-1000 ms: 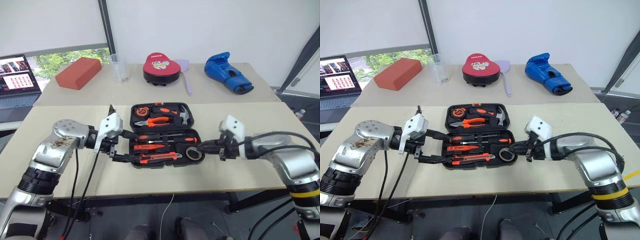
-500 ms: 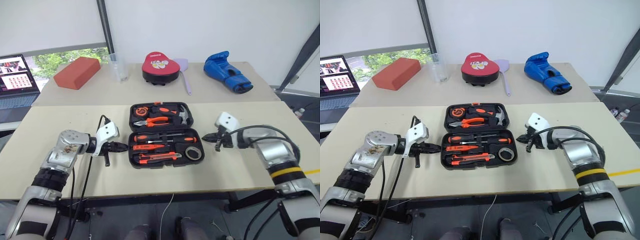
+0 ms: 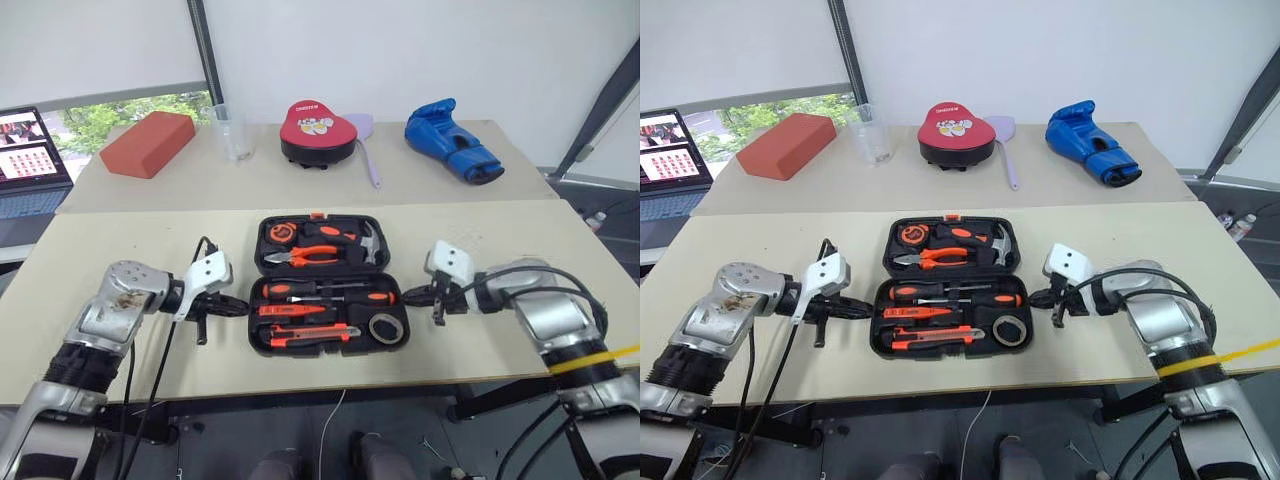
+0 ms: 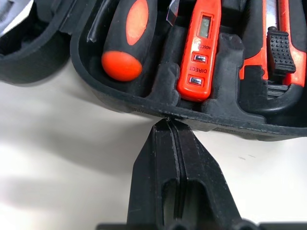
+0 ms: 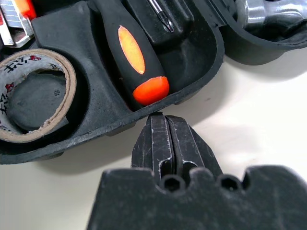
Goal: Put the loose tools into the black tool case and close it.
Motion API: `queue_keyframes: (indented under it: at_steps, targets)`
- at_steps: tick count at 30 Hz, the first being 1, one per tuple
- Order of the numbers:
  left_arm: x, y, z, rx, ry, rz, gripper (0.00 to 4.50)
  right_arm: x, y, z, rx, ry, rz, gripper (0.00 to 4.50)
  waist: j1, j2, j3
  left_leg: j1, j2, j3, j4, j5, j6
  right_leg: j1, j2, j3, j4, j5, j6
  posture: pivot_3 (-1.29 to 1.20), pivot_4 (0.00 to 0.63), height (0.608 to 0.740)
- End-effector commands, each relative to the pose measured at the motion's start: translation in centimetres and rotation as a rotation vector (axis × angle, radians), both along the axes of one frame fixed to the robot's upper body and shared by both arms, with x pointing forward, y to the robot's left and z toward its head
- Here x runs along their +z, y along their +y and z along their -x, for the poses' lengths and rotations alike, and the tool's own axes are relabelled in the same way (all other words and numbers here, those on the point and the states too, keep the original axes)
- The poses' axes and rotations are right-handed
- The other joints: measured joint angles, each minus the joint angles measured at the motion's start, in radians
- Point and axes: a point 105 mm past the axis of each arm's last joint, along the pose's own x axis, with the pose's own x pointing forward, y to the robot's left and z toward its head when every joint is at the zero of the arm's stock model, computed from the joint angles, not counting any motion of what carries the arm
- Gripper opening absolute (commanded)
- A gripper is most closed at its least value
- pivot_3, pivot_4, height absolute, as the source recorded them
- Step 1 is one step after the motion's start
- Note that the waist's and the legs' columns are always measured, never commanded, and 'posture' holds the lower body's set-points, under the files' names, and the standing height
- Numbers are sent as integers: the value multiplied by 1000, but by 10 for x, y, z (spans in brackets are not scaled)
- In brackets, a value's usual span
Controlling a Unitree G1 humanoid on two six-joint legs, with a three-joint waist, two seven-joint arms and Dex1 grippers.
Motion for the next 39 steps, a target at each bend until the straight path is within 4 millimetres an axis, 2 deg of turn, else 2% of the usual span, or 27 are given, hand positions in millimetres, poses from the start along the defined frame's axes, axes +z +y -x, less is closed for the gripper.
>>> queue_keyframes:
  at_steps: [1, 5, 9, 11, 12, 13, 16, 18, 19, 21, 22, 23, 26, 31, 35, 36, 39]
  targets:
    - [5, -26, 26, -155, 14, 61, 52, 16, 29, 23, 120, -44, -91, 0, 0, 0, 0, 0, 0, 0, 0, 0, 0, 0, 0, 0, 0, 0, 0, 0, 150, 740]
    - [-2, -21, 32, -128, 22, 37, 52, 10, 21, 33, 72, -29, -90, 0, 1, 0, 0, 2, 0, 0, -1, 0, 0, 2, 0, 1, 0, 0, 0, 0, 150, 740]
    - [-12, 2, 30, -32, 59, -15, 52, 4, 1, 38, 3, -24, -39, 0, 6, 0, 0, 5, 0, 0, -1, 0, 0, 4, 0, 1, 0, 0, 0, 0, 150, 740]
    - [-17, 22, 24, 50, 77, -41, 552, 8, -14, 28, -89, -42, -38, 582, 8, 0, 0, 6, 0, 0, -1, 0, 0, 5, 0, 1, 0, 0, 0, 0, 150, 740]
    - [-18, 27, 22, 74, 80, -44, 683, 10, -18, 24, -119, -46, -43, 724, 7, 1, 0, 6, 0, 0, -1, 0, 0, 5, 0, 2, 0, 0, 0, 0, 150, 740]
    - [-17, 32, 18, 111, 87, -32, 1112, 13, -22, 22, -145, -47, -52, 1158, 6, 1, 0, 7, 0, 1, -1, 0, 0, 5, 0, 2, 0, 0, 0, 0, 150, 740]
    - [1, 50, -14, 339, 102, 76, 2180, 36, -34, 3, -281, -22, -148, 2249, 9, 1, -1, 8, 0, 1, 0, 0, -2, 7, 0, 1, 0, 1, -2, 0, 150, 740]
    - [24, 47, -35, 435, 135, 201, 2787, 53, -29, -8, -309, 0, -221, 2774, 10, 1, 0, 7, 0, 1, -1, 1, -3, 6, 0, 1, 0, 4, -4, 0, 150, 740]
    - [31, 44, -40, 455, 149, 241, 3217, 57, -27, -12, -313, 7, -241, 3195, 10, 0, 0, 7, 1, 1, 0, 2, -3, 6, 1, 1, 1, 5, -4, 0, 150, 740]
    - [44, 36, -48, 477, 192, 313, 3812, 63, -22, -19, -331, 26, -275, 3851, 13, 0, 0, 7, 1, 0, 0, 2, -4, 6, 1, 1, 1, 5, -4, 0, 150, 740]
    - [49, 31, -51, 483, 212, 342, 4332, 65, -20, -22, -340, 38, -289, 4284, 12, 0, 0, 7, 2, 0, 0, 2, -4, 7, 1, 0, 2, 5, -4, 0, 150, 740]
    - [52, 23, -55, 487, 234, 369, 4480, 65, -15, -28, -356, 63, -303, 4460, 12, 0, 0, 7, 2, 0, 0, 2, -4, 6, 1, 1, 2, 5, -4, 0, 150, 740]
    - [55, 1, -65, 482, 274, 415, 4480, 58, -3, -49, -402, 83, -284, 4460, 7, 0, -1, 6, 1, 0, 1, 2, -3, 5, 1, 1, 3, 5, -4, 0, 150, 740]
    - [38, -8, -82, 566, 284, 378, 4480, 47, 5, -76, -497, 121, -296, 4460, 0, 0, -1, 4, 0, 0, 0, 2, -3, 4, 0, 0, 2, 6, -4, 0, 150, 740]
    - [30, -7, -87, 588, 290, 371, 3323, 38, 8, -85, -524, 123, -275, 3354, -6, 0, -1, 3, 0, -1, 0, 2, -3, 3, 0, -1, 2, 6, -4, 0, 150, 740]
    - [30, -7, -87, 585, 291, 370, 2795, 36, 9, -86, -521, 120, -262, 2911, -7, 0, -1, 3, 0, -1, 0, 2, -3, 3, 1, -1, 2, 6, -4, 0, 150, 740]
    - [29, -7, -84, 572, 298, 368, 1590, 30, 16, -83, -494, 135, -242, 1838, -12, 0, -1, 4, 0, -1, 0, 2, -3, 3, 1, 0, 2, 6, -4, 0, 150, 740]
